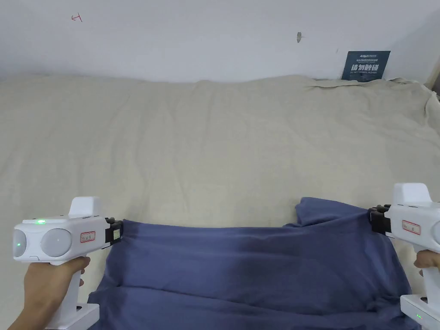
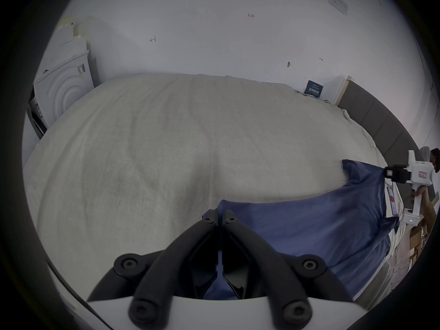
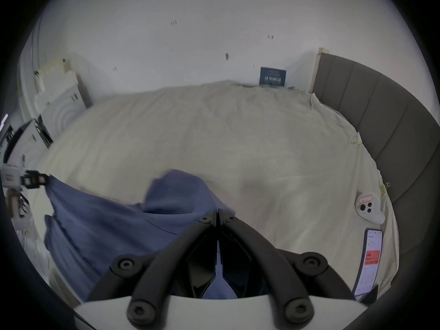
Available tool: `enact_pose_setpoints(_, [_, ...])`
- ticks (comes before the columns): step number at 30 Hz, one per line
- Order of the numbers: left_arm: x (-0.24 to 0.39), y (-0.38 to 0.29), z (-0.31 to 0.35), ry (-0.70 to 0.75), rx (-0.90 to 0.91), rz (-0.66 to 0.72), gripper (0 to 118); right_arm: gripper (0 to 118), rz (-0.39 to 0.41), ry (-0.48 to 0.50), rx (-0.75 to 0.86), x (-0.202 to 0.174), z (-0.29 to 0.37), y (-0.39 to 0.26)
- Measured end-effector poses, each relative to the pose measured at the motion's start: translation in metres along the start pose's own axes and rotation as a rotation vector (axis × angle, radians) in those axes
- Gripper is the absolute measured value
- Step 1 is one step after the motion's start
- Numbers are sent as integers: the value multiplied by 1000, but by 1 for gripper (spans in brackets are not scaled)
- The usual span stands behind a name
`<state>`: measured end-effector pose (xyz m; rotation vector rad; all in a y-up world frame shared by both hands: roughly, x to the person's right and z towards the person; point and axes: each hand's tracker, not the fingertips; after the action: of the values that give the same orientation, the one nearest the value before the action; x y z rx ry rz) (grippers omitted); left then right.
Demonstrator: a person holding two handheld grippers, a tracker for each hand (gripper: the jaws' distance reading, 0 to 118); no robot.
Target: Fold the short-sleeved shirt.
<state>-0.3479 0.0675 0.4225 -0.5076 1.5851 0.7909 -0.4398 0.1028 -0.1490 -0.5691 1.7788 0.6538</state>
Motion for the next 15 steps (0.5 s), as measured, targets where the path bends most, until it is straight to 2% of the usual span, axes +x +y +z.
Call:
enact_pose_setpoints(7, [-7,-11,32,14,23,7,0,0,-51,81,92,2,91,-23])
enact_pose_setpoints(15, [-11,-47,85,6,21,1,0,0,-97,96,137,2,163,-80])
